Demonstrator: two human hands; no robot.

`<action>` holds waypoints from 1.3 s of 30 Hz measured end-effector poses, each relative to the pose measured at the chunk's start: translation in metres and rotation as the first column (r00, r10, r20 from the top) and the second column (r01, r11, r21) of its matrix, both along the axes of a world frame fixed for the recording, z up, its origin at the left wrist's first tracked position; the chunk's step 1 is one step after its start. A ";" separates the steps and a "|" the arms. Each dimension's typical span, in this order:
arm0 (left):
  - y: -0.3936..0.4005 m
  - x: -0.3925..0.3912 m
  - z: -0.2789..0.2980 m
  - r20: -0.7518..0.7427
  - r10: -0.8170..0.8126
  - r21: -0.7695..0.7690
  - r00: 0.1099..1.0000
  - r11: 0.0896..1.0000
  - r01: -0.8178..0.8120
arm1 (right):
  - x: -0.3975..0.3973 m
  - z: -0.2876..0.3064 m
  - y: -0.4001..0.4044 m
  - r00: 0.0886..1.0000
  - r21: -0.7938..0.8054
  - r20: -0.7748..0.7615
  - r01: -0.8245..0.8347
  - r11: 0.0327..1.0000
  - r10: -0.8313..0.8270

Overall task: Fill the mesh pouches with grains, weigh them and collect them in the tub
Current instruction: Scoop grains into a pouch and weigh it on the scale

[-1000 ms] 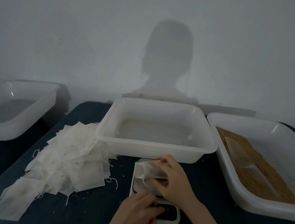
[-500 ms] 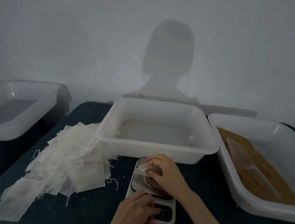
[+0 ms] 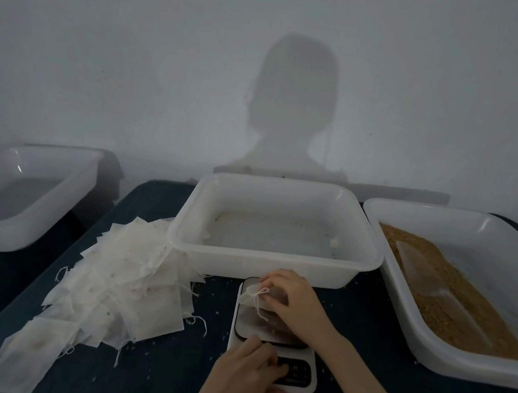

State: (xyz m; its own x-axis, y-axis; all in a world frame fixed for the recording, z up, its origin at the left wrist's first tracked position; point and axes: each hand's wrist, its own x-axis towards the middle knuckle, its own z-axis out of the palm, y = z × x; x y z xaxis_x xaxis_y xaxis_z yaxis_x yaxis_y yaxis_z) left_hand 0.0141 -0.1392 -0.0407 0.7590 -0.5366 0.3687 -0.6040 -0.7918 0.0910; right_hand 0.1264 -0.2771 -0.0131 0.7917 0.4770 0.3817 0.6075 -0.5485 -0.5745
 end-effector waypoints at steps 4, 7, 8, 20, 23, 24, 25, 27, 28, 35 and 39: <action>-0.006 0.005 -0.001 0.003 0.007 0.015 1.000 1.000 -0.007 | 0.001 -0.001 -0.001 1.000 -0.012 -0.011 0.003 1.000 -0.003; -0.006 0.006 0.003 0.007 0.016 0.036 1.000 0.999 -0.017 | 0.002 0.001 -0.001 1.000 0.016 -0.014 -0.002 1.000 0.003; -0.006 0.006 0.004 0.001 0.025 0.030 1.000 0.999 -0.025 | 0.002 0.001 -0.001 1.000 0.032 -0.018 -0.005 0.999 0.006; 0.049 0.041 0.027 -0.384 0.259 -0.661 0.886 0.593 -0.460 | -0.002 0.027 -0.016 0.968 0.439 -0.184 0.237 0.867 -0.171; 0.052 0.051 0.021 -0.451 0.246 -0.720 0.858 0.468 -0.513 | -0.003 0.030 -0.020 0.963 0.456 -0.212 0.248 0.855 -0.166; 0.051 0.053 0.020 -0.462 0.244 -0.727 0.853 0.447 -0.521 | -0.003 0.030 -0.020 0.963 0.460 -0.211 0.247 0.853 -0.166; 0.049 0.054 0.018 -0.469 0.243 -0.730 0.849 0.435 -0.527 | -0.004 0.031 -0.021 0.964 0.466 -0.208 0.246 0.850 -0.165; 0.045 0.054 0.016 -0.462 0.239 -0.727 0.854 0.449 -0.519 | -0.004 0.032 -0.022 0.964 0.477 -0.200 0.250 0.842 -0.173; 0.042 0.053 0.016 -0.451 0.241 -0.717 0.859 0.475 -0.509 | -0.003 0.032 -0.024 0.964 0.480 -0.199 0.254 0.840 -0.178; 0.028 0.036 0.010 -0.142 0.234 -0.532 0.962 0.802 -0.273 | -0.001 0.034 -0.029 0.962 0.480 -0.186 0.266 0.836 -0.200; 0.031 0.045 0.011 -0.240 0.311 -0.562 0.920 0.728 -0.393 | -0.004 0.033 -0.024 0.967 0.454 -0.193 0.240 0.858 -0.169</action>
